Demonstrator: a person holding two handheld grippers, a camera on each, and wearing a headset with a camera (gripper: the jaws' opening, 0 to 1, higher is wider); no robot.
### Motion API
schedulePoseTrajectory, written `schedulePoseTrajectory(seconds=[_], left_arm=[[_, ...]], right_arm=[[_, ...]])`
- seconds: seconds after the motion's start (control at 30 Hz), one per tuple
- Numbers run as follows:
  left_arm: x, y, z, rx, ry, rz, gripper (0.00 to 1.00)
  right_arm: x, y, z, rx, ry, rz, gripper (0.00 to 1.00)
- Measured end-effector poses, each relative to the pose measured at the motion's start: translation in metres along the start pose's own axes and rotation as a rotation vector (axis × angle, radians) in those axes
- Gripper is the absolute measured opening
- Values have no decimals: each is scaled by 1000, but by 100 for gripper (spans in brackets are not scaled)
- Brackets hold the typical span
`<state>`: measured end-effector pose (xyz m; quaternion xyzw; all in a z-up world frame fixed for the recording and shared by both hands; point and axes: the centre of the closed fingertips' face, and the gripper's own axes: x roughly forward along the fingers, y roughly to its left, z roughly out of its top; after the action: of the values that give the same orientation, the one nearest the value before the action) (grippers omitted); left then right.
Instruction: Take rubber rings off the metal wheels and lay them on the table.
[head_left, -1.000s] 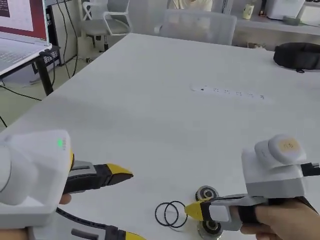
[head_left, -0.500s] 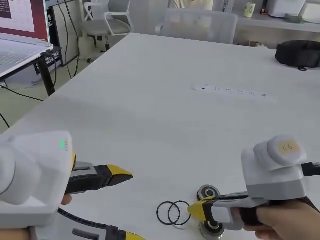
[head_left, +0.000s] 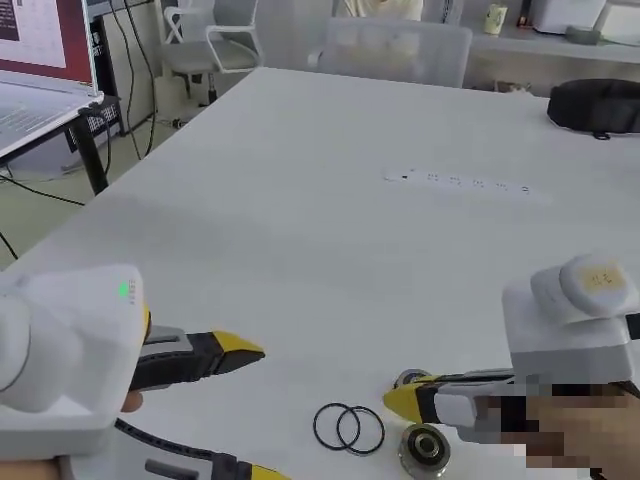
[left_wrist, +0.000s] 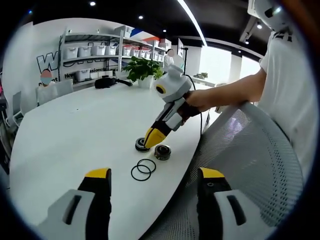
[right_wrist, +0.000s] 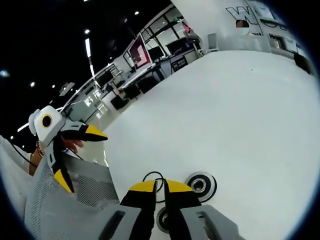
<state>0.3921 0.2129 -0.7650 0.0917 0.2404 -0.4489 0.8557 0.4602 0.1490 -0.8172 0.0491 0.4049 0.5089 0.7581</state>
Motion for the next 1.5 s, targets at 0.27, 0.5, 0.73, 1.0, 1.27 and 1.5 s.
schedulePoseTrajectory(seconds=[0.27, 0.5, 0.73, 1.0, 1.27, 1.5], left_arm=[[0, 0, 0, 1, 3, -1, 68], [0, -1, 0, 2, 4, -2, 68], [-1, -1, 3, -9, -17, -4, 68], [-1, -4, 7, -8, -32, -28, 70], [-3, -6, 10, 54, 0, -38, 74], [1, -7, 35, 136, -11, -63, 73]], right_arm=[[-9, 5, 13, -11, -48, 32, 5], [-20, 0, 23, -44, -87, 16, 8], [-39, -17, 35, -31, -152, -21, 11], [-54, -38, 35, 4, -184, -71, 13], [-55, -54, 22, -11, -139, -116, 14], [-50, -60, 11, -65, -81, -142, 14]])
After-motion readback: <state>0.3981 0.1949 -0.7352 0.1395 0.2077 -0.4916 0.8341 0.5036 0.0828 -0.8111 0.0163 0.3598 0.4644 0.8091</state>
